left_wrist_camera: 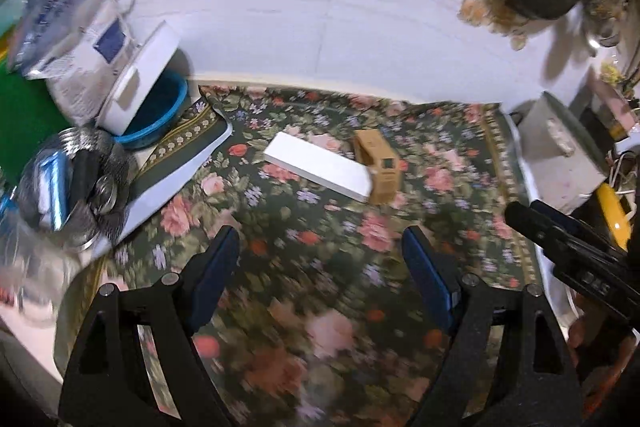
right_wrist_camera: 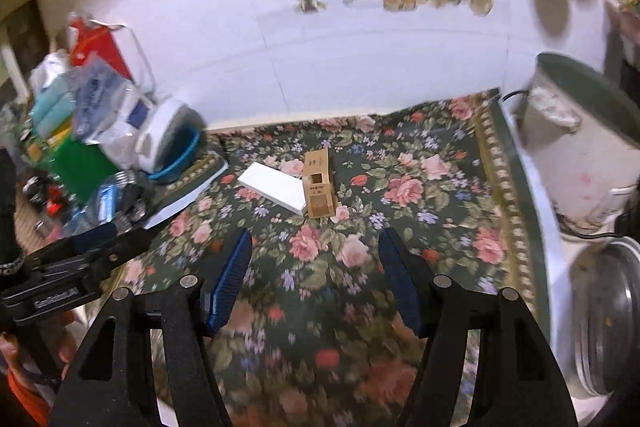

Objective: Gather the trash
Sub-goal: 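Grasp the white foam block with the left gripper while the right grasps the brown paper box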

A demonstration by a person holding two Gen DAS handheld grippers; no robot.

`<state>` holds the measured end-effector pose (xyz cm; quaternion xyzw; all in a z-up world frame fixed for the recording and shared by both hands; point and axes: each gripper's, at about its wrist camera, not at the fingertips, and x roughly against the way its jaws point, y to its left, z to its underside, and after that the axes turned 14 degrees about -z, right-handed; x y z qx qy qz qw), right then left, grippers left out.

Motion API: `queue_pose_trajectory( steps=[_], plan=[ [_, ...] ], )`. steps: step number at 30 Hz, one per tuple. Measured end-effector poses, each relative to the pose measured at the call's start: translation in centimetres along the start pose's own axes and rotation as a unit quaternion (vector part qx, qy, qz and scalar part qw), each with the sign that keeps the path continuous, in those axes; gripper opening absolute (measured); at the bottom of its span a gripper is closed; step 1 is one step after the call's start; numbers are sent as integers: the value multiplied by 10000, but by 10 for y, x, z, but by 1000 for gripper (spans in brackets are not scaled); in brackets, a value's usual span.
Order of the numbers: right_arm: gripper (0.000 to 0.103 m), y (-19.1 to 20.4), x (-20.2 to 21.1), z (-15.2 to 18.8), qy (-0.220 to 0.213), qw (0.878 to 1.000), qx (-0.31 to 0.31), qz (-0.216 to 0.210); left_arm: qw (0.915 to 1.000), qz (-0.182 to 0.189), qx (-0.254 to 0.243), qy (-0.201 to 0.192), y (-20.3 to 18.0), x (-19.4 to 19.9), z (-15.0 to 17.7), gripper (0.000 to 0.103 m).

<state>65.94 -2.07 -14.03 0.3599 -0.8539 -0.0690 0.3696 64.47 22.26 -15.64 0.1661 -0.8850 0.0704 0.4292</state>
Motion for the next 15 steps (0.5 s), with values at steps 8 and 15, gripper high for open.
queue_pose_trajectory(
  steps=[8,15],
  plan=[
    [62,-26,-129,-36,562,9969,-477,268,9982,3,-185,565,25,-83,-27,83],
    [54,-52,-205,-40,992,9907,-815,460,9955,45,-298,903,22,-123,-25,83]
  ],
)
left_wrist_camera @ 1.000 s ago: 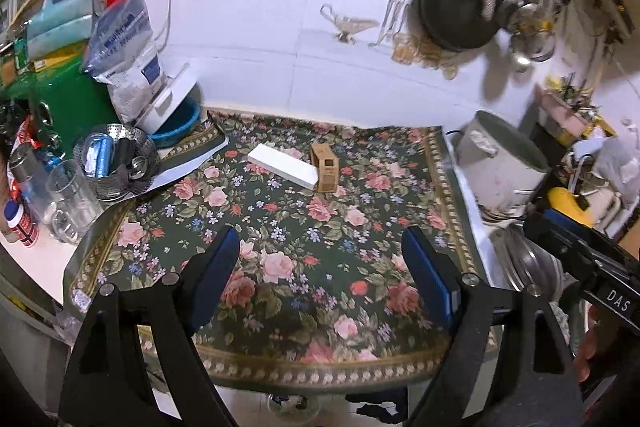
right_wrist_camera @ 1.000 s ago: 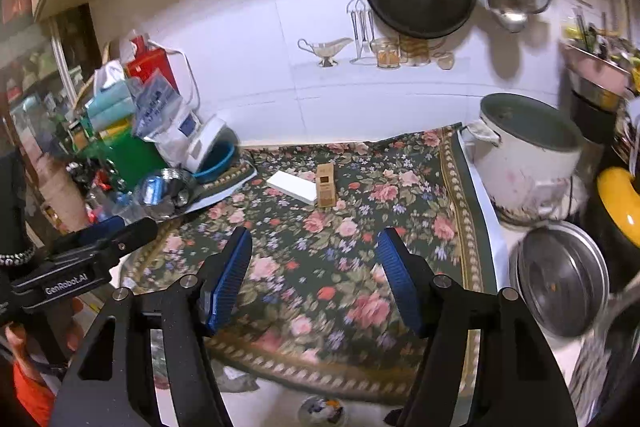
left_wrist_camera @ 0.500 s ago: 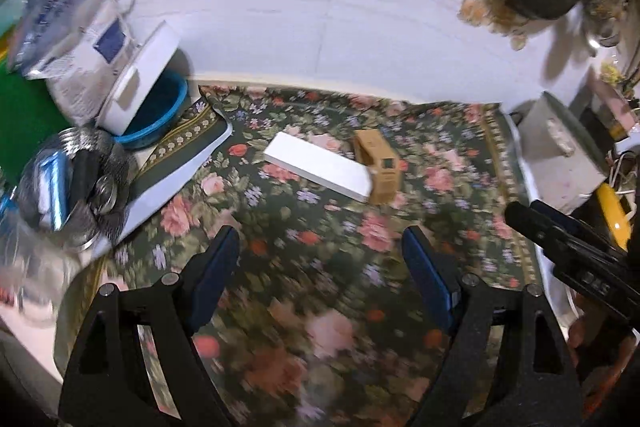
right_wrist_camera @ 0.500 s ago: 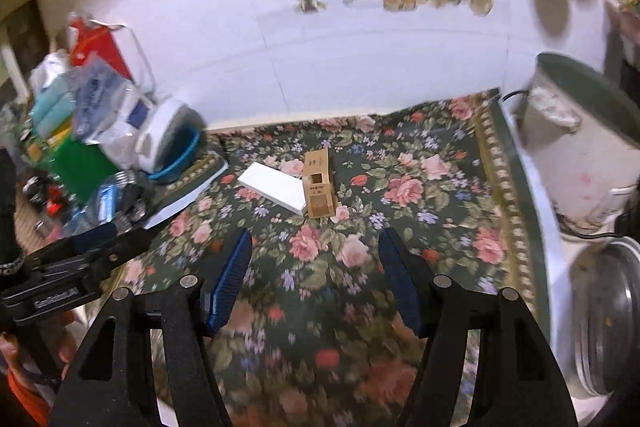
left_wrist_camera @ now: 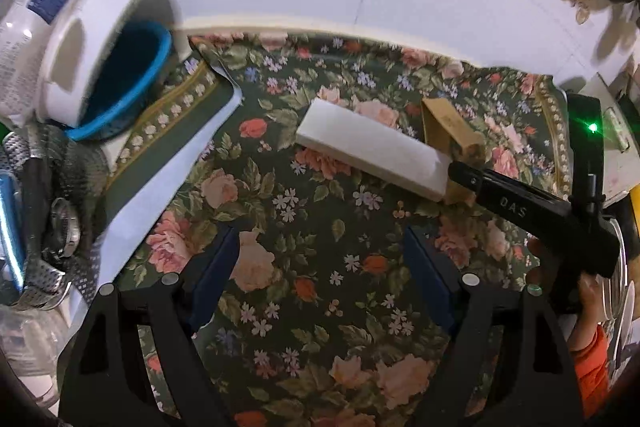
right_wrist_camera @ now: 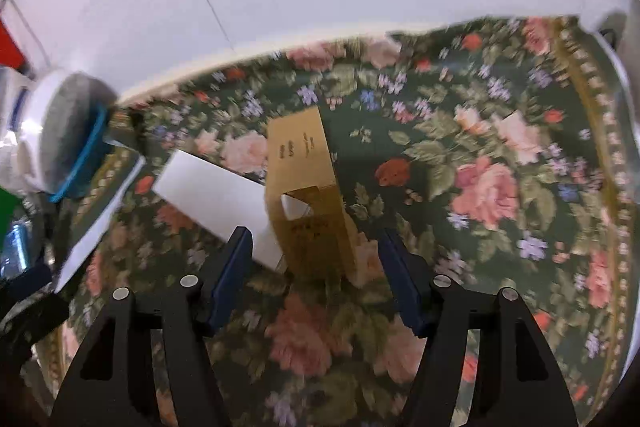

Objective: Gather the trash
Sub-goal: 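Grasp the white foam block with the left gripper while the right grasps the brown paper box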

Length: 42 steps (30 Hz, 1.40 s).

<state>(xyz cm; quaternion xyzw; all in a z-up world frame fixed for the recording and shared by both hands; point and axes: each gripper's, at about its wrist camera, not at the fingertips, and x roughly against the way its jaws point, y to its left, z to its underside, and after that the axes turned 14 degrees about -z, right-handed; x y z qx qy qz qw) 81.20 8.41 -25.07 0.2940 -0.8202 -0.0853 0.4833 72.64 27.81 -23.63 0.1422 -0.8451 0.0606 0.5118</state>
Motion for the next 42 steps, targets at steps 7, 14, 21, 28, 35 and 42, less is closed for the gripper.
queue_pose_trajectory(
  steps=[7,14,21,28,35,42],
  plan=[
    [40,-10,4,7,-74,10000,-3,-53,9993,105,316,176,-23,-25,-11,83],
    [38,-41,65,29,-485,9977,-78,472,9962,-67,782,377,-78,-55,-39,83],
    [38,-83,111,52,-672,9947,-384,677,9830,-885,1560,396,-112,-81,-51,83],
    [38,-107,134,69,-816,9908,-717,813,9697,-1525,1846,481,-114,-96,-47,83],
    [38,-109,147,74,-931,9897,-730,803,9780,-1426,1477,362,-91,-85,-19,73],
    [38,-94,147,74,-992,9910,-625,649,9886,-1269,811,83,-85,-72,4,50]
  ],
)
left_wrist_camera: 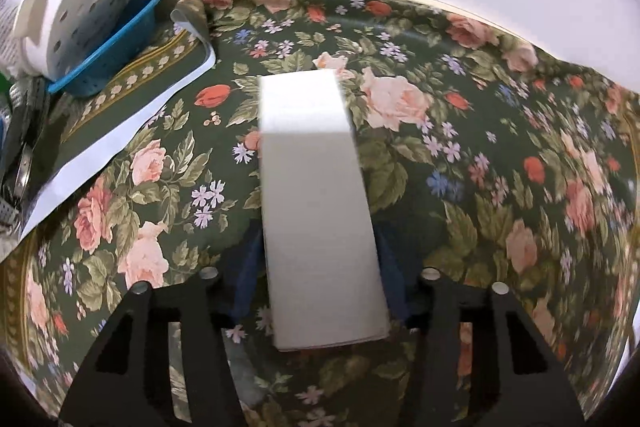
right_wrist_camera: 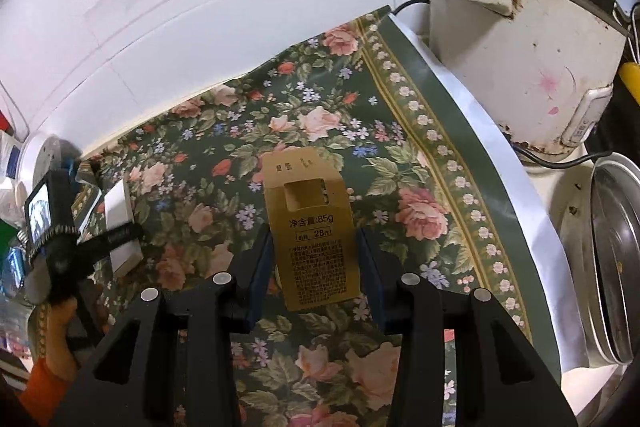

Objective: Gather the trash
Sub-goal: 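Carry the foam block and paper box down over the floor bin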

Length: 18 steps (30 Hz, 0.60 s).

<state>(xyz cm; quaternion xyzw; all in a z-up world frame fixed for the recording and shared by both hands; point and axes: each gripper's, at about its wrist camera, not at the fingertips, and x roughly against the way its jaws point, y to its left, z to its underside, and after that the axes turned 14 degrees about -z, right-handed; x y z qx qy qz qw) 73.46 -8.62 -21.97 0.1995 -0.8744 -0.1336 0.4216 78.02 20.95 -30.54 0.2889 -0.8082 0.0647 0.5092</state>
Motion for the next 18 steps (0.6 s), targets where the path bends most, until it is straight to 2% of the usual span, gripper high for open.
queue_pose_trajectory(
  steps=[2,7,13,18],
  plan=[
    [38,4,2,1,-24,10000,15,-36,9995,311,-68,23,1,7,-3,50],
    [38,6,14,4,-162,9998,-22,-120,9953,788,-344,-454,-1,60,2,50],
    [38,4,43,6,-332,9991,125,-252,9893,1145,-446,-789,-2,119,15,50],
    [38,-1,83,10,-561,9966,364,-475,9857,1293,-412,-1004,-2,173,51,50]
  ],
)
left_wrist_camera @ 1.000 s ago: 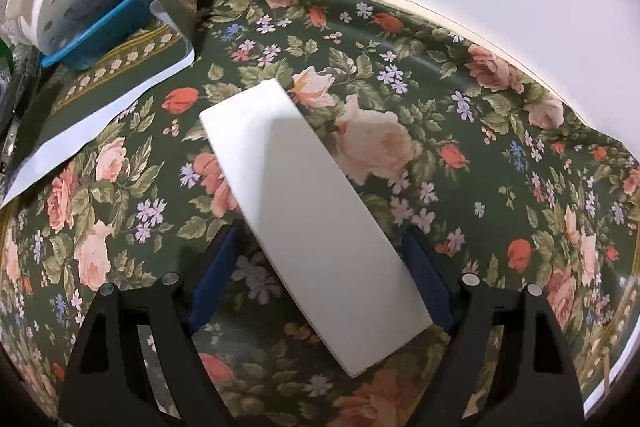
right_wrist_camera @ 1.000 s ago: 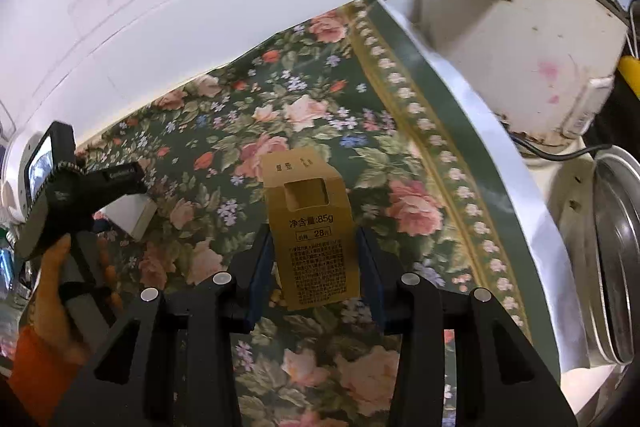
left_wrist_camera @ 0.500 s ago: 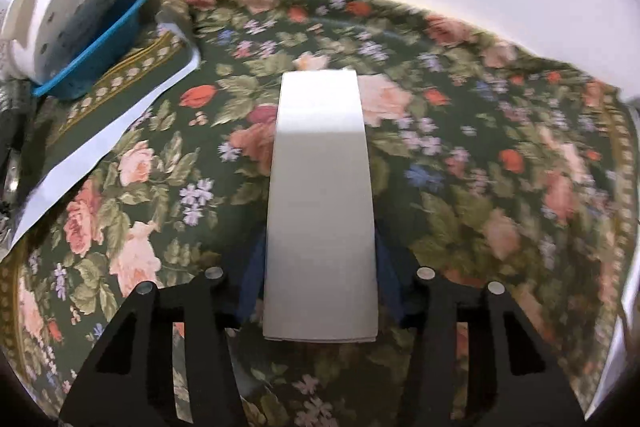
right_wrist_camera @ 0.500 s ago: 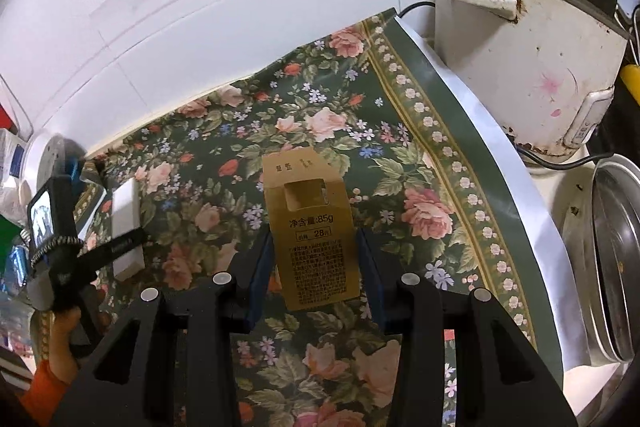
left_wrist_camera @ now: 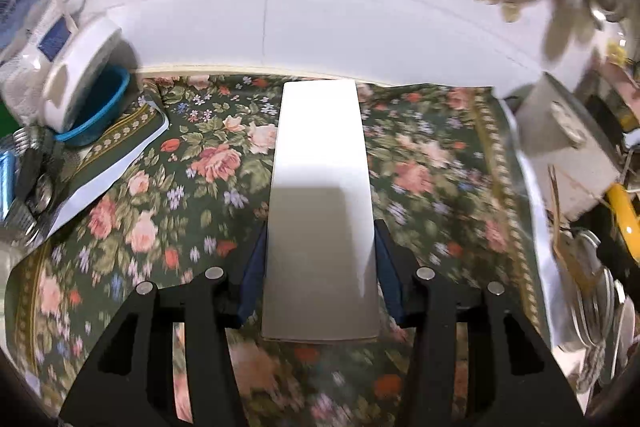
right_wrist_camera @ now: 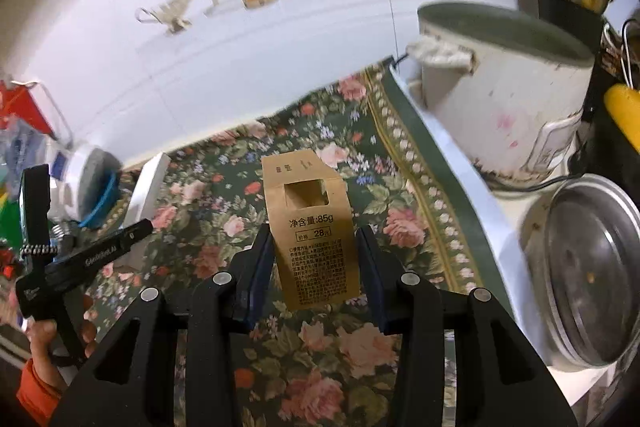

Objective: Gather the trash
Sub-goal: 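Carry the foam block and paper box down over the floor bin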

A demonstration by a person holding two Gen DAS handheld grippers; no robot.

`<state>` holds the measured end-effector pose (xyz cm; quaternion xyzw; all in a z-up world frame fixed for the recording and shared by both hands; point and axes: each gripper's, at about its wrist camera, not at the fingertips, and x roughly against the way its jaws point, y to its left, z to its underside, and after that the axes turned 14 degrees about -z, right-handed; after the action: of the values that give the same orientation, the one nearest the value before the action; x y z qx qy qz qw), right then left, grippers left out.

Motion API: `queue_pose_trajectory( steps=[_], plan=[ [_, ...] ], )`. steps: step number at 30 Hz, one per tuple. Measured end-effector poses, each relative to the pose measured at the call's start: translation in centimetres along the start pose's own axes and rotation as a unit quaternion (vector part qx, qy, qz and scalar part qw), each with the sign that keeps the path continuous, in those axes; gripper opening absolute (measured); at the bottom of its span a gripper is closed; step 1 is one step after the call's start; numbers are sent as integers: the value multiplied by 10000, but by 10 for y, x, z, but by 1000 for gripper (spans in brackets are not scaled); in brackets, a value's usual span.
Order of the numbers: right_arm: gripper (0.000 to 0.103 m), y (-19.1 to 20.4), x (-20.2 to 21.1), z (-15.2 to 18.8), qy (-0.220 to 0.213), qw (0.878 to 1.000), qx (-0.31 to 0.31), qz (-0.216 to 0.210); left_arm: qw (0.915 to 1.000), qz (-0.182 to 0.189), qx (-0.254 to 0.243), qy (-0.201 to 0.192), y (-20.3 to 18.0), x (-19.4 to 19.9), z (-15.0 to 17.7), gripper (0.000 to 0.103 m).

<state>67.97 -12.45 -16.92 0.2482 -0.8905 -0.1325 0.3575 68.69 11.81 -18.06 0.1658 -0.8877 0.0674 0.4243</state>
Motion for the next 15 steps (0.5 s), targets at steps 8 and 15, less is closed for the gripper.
queue_pose_trajectory(
  steps=[8,15],
  plan=[
    [38,12,69,8,-183,9971,598,-431,9996,112,183,-189,14,86,58,50],
    [38,35,110,28,-219,9939,865,-644,9993,61,-73,-369,31,143,99,50]
  ],
)
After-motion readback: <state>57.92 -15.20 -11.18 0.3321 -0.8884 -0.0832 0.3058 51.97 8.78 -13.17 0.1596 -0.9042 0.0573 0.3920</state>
